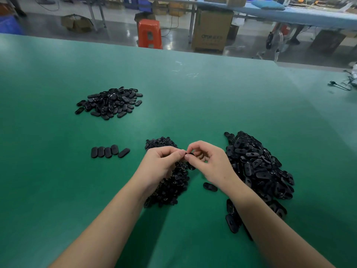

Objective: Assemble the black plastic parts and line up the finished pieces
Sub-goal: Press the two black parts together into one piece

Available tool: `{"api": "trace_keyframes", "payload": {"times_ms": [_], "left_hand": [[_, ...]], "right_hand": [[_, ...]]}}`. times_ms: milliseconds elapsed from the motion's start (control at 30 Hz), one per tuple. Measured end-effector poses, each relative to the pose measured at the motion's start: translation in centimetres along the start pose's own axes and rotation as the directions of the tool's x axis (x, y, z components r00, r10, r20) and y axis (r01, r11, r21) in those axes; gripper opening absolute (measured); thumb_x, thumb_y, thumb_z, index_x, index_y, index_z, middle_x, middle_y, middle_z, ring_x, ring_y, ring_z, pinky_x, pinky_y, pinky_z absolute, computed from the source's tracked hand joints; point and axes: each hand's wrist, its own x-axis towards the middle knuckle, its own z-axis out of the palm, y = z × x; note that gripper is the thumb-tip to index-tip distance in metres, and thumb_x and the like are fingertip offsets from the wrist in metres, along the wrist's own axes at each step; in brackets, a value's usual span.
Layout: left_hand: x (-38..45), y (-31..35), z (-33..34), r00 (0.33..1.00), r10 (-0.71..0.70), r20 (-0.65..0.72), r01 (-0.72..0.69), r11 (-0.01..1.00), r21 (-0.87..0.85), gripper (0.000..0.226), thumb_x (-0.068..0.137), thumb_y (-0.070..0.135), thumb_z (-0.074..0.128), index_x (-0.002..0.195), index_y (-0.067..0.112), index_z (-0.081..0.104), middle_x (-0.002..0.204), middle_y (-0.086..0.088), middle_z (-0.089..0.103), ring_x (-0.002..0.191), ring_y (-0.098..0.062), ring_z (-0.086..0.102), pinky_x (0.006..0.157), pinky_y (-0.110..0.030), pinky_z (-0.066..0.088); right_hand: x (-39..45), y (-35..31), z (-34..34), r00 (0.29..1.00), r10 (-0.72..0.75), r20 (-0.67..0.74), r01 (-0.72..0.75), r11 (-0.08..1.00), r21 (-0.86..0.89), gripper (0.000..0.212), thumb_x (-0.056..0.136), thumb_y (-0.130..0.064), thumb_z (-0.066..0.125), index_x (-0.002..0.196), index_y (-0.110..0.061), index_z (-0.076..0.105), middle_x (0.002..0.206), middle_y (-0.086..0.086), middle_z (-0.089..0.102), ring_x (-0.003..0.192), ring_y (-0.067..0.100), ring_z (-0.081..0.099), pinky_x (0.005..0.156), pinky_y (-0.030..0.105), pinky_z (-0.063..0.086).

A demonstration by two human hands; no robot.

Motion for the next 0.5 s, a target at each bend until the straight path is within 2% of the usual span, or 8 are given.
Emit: {"api": "trace_keyframes", "payload": {"times_ms": [100, 167, 267, 367, 433, 500], "left_hand": [[0.3, 0.6, -0.2, 0.997, -0.063, 0.053, 0.067, 0.994, -0.083, 0.01, 0.084, 0.016, 0.076, 0.085, 0.006, 0.077, 0.059, 0.001, 0.059, 0.045, -0.007, 0.031, 0.042, -0.019, 0.026], [0.5, 0.9, -0.5, 0.991, -0.098, 0.096, 0.106, 0.991, -0.086, 0.02, 0.073, 0.019, 0.081, 0.086, 0.005, 0.076, 0.056, 0.005, 0.057, 0.045, -0.006, 0.034, 0.041, -0.018, 0.026], [0.7, 1.0, -0.7, 0.99, -0.114, 0.087, 0.124, 0.986, -0.108, 0.022, 0.064, 0.017, 0.083, 0.081, 0.007, 0.073, 0.054, 0.004, 0.048, 0.045, -0.007, 0.033, 0.04, -0.018, 0.026], [0.7, 0.9, -0.4, 0.994, -0.096, 0.044, 0.101, 0.986, -0.135, 0.018, 0.073, 0.009, 0.081, 0.089, 0.007, 0.074, 0.058, 0.003, 0.052, 0.043, -0.005, 0.033, 0.039, -0.017, 0.028], [0.6, 0.6, -0.3, 0.997, -0.078, -0.011, 0.076, 0.988, -0.134, 0.014, 0.084, 0.002, 0.074, 0.097, 0.005, 0.076, 0.059, 0.002, 0.049, 0.043, -0.006, 0.032, 0.04, -0.018, 0.03], [0.5, 0.3, -0.1, 0.996, -0.065, -0.058, 0.058, 0.991, -0.117, 0.011, 0.088, 0.001, 0.071, 0.096, 0.005, 0.077, 0.056, 0.003, 0.048, 0.044, -0.007, 0.033, 0.04, -0.019, 0.033]], "right_hand": [[-0.2, 0.0, 0.3, 0.999, -0.013, -0.037, 0.015, 0.999, 0.036, 0.02, 0.087, -0.012, 0.078, 0.083, -0.03, 0.07, 0.071, -0.004, 0.057, 0.066, 0.011, 0.047, 0.065, 0.024, 0.044], [-0.4, 0.1, 0.4, 0.998, -0.042, -0.055, 0.044, 0.999, 0.027, 0.019, 0.087, -0.011, 0.078, 0.085, -0.029, 0.073, 0.071, -0.003, 0.059, 0.065, 0.017, 0.048, 0.064, 0.025, 0.043], [-0.7, 0.4, 0.6, 0.996, -0.045, -0.075, 0.048, 0.998, 0.03, 0.019, 0.088, -0.012, 0.078, 0.089, -0.031, 0.074, 0.066, -0.016, 0.056, 0.058, 0.005, 0.041, 0.058, 0.017, 0.037], [-0.6, 0.6, 1.0, 0.989, 0.087, -0.122, -0.071, 0.989, 0.128, 0.027, 0.089, -0.012, 0.077, 0.098, -0.037, 0.071, 0.075, -0.008, 0.06, 0.056, 0.005, 0.051, 0.059, 0.018, 0.046], [-0.4, 0.6, 1.2, 0.975, 0.162, -0.152, -0.123, 0.963, 0.239, 0.025, 0.093, -0.004, 0.071, 0.1, -0.028, 0.071, 0.076, 0.0, 0.07, 0.058, 0.009, 0.065, 0.061, 0.019, 0.053], [-0.4, 0.7, 1.3, 0.958, 0.239, -0.161, -0.161, 0.907, 0.389, 0.018, 0.097, 0.002, 0.063, 0.1, -0.014, 0.07, 0.077, 0.004, 0.075, 0.074, 0.018, 0.076, 0.07, 0.024, 0.06]]}}
